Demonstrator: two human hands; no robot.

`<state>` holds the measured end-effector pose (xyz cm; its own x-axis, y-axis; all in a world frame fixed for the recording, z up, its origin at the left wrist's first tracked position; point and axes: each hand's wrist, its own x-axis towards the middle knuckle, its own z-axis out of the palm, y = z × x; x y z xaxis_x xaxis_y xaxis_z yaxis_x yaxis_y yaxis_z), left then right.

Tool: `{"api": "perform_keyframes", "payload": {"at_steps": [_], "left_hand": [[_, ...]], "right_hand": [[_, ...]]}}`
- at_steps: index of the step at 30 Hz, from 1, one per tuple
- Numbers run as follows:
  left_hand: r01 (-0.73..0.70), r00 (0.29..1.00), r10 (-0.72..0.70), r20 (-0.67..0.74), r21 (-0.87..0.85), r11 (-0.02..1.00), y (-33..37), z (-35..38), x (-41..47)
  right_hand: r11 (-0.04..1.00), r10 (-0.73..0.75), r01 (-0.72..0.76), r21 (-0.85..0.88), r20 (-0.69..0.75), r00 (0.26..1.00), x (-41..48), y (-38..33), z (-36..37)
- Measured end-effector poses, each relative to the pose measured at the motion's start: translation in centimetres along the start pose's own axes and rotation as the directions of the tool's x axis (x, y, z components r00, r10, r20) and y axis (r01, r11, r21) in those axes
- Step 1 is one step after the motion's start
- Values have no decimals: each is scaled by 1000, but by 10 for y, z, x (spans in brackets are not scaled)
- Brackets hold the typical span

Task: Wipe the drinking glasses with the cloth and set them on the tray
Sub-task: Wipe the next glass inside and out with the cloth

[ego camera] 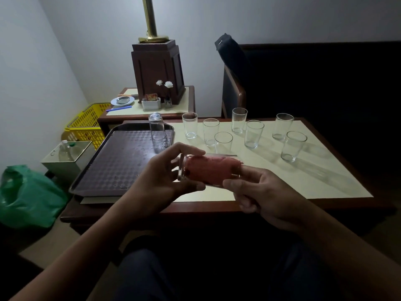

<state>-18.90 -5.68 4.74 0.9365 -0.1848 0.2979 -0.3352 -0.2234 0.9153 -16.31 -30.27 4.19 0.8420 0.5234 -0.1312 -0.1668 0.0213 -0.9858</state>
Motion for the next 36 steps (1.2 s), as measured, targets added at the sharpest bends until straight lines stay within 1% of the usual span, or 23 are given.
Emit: {"api": "perform_keyframes", "payload": {"at_steps": [2,3,5,7,9,10,11,12,13,14,16,17,21,25,27,29,31,33,36], "left_hand": [[-35,999,35,-3,73,997,2,0,1],[-29,1000,30,-8,99,995,2,1,0],[6,1000,-3,-24,131,991,1,2,1],[61,998,-58,-33,129,990,-3,1,2],[209,977,-210,31,41,977,-2,0,0],[321,944,-315,102,-48,946,-1,0,-2],[428,898,-403,174,-137,894,-1,2,-3],[485,869,-446,213,-199,851,-1,4,-5],[487,870,-445,214,-222,845,-3,6,-5],[447,891,-416,182,-199,872,-5,8,-4],[324,943,-315,105,-78,943,-8,10,-3],[282,957,-278,78,-48,958,-9,10,-3],[207,978,-207,13,-38,978,-10,10,-5],[150,989,-150,-9,8,989,-6,10,-4],[140,990,-140,-2,-19,990,-5,9,-3],[145,989,-147,-14,-69,987,-5,10,-2],[148,988,-152,-36,-95,984,-5,11,-2],[151,986,-156,-54,-96,984,-6,11,-2],[136,989,-141,-46,-94,986,-4,3,-1]], "right_hand": [[1000,-3,3,5,-1,1000,1,1,-2],[1000,-5,5,0,-10,1000,2,1,-2],[1000,-18,17,-25,-44,999,1,1,-2],[992,-101,94,-84,-86,991,1,3,-1],[968,-210,189,-162,-119,971,0,5,1],[956,-244,215,-199,-136,960,0,6,1],[945,-263,224,-239,-148,953,0,7,0],[936,-263,216,-277,-145,954,0,6,0],[936,-239,195,-294,-123,963,0,5,-1],[944,-194,161,-287,-90,977,0,4,-3],[960,-109,93,-266,-44,993,0,3,-5],[960,-97,83,-267,-39,995,0,3,-5],[918,-162,160,-363,24,986,-3,3,-8],[821,-159,188,-539,101,982,-3,1,-14],[789,-195,220,-573,105,975,-2,4,-16],[761,-282,261,-593,59,958,-1,6,-16],[700,-398,324,-636,30,917,0,12,-15],[627,-486,380,-680,40,873,1,18,-15],[596,-477,409,-691,105,873,2,20,-15]]}}
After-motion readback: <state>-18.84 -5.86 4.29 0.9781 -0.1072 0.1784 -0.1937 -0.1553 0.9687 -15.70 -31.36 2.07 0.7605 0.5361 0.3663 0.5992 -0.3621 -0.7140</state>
